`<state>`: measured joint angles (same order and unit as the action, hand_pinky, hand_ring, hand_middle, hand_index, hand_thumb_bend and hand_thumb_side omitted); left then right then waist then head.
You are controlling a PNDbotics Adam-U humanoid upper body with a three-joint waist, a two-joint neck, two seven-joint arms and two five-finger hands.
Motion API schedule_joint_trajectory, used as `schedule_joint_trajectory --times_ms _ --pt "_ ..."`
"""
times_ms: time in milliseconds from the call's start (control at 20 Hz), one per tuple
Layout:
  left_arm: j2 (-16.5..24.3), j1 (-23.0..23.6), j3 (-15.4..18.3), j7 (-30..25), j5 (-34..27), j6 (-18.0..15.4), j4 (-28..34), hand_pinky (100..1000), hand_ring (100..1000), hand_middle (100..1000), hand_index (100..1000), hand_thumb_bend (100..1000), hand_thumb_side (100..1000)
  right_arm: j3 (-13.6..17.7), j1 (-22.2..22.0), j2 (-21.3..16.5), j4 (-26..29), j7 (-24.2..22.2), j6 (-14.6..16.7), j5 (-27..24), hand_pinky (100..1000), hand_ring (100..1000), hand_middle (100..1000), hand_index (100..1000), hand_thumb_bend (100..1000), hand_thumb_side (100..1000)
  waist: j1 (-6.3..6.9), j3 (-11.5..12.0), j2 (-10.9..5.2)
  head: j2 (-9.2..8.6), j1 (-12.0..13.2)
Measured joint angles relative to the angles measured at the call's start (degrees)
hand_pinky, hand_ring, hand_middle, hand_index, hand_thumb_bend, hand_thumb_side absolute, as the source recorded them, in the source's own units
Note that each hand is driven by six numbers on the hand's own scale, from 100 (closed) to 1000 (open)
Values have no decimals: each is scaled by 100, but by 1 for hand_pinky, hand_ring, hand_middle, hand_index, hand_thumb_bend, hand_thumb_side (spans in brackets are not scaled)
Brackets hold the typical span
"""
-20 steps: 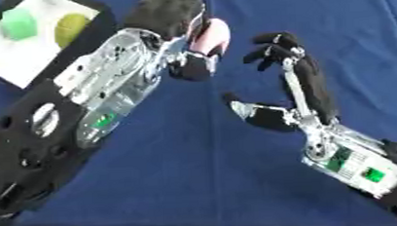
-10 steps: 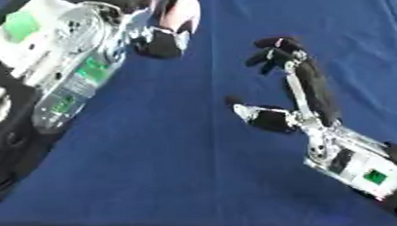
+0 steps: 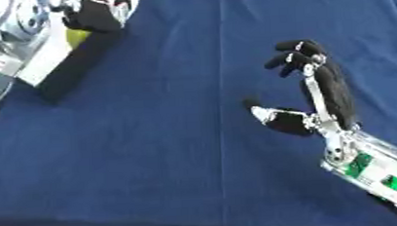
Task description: Pick up the objects with one hand, pass them to the other hand, and then place them into the box on the other side of the table.
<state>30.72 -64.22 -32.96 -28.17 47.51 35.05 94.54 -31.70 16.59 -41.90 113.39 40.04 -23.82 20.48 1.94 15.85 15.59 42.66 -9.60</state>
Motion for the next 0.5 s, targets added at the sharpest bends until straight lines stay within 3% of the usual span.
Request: schedule_joint_trajectory --times_ms 300,500 --pt "400 216 251 120 -160 167 1 753 564 380 441 100 280 81 -1 -23 0 13 13 29 1000 538 748 612 630 150 -20 -39 6 -106 198" --pt "566 364 366 204 -214 256 -49 752 565 380 441 100 280 133 4 -23 0 25 25 43 1000 537 748 610 630 149 -27 -73 36 -293 404"
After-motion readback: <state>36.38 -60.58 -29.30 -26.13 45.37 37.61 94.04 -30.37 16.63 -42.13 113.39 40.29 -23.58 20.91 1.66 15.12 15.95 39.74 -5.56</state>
